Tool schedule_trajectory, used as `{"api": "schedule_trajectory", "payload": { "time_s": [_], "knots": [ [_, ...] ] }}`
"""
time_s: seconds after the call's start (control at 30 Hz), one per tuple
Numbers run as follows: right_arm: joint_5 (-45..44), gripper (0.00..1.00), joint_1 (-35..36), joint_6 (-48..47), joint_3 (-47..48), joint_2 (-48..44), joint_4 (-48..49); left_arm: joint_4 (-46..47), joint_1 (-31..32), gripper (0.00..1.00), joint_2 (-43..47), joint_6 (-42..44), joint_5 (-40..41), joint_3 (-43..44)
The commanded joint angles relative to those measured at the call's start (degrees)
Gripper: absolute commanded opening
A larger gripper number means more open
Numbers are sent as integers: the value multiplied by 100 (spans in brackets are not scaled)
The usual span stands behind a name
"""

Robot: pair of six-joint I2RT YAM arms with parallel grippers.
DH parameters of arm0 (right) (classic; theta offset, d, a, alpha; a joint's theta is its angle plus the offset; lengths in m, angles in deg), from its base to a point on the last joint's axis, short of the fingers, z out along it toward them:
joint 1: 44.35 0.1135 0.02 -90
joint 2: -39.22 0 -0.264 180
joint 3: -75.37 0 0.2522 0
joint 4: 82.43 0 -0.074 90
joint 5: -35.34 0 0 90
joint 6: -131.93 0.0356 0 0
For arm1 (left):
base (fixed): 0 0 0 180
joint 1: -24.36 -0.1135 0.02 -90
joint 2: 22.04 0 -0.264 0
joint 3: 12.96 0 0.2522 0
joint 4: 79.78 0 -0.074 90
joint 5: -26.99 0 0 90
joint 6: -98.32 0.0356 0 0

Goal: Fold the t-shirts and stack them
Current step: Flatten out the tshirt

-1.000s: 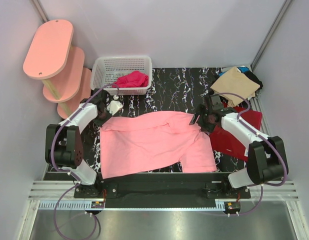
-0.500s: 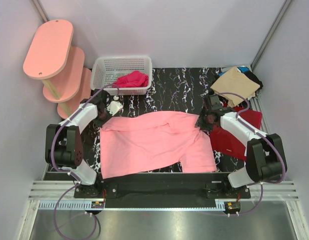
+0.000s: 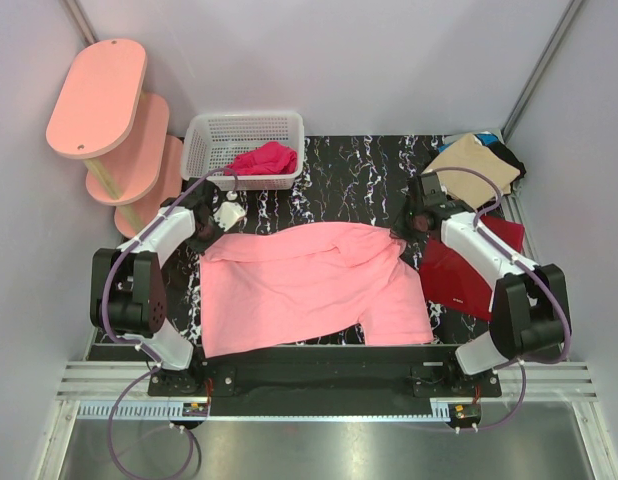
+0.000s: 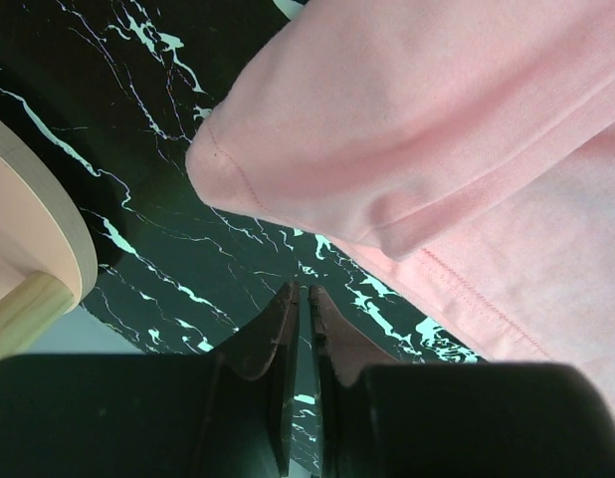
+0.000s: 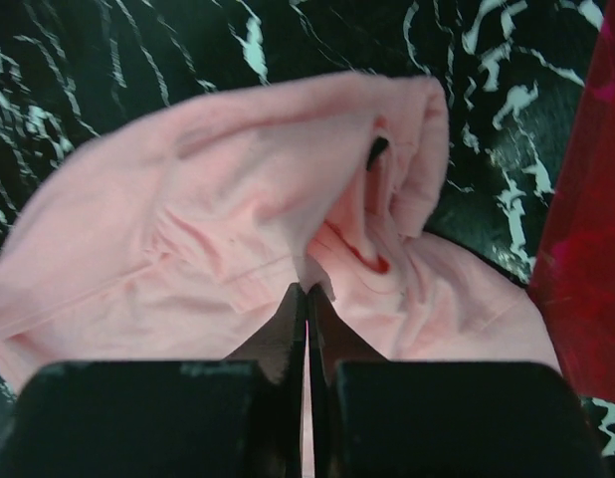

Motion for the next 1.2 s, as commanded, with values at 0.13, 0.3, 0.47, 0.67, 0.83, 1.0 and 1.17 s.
{"api": "schedule_trajectory", "payload": {
  "time_s": [0.13, 0.3, 0.47, 0.67, 0.83, 1.0, 1.17],
  "knots": [
    [-33, 0, -17, 74, 739, 125, 134, -40, -12, 14, 277, -30, -75, -87],
    [265, 0, -8, 92, 1266, 432, 450, -58, -12, 14, 216, -74, -101, 10],
    [644, 0, 27, 39, 2795, 1127, 521, -137, 15, 14, 251, -171, -145, 63],
    [583, 0, 159, -102, 4596, 1829, 320, -207, 50, 14, 356, -214, -163, 10],
    [391, 0, 150, -155, 4977, 2209, -15, -269, 129, 14, 488, -337, -320, -52],
    [284, 0, 159, -260, 4985, 2471, -15, -365, 480, 18, 620, -469, -382, -87],
    [425, 0, 150, -243, 5222, 2630, -24, -366, 718, 25, 506, -636, -426, -157]
  ]
}}
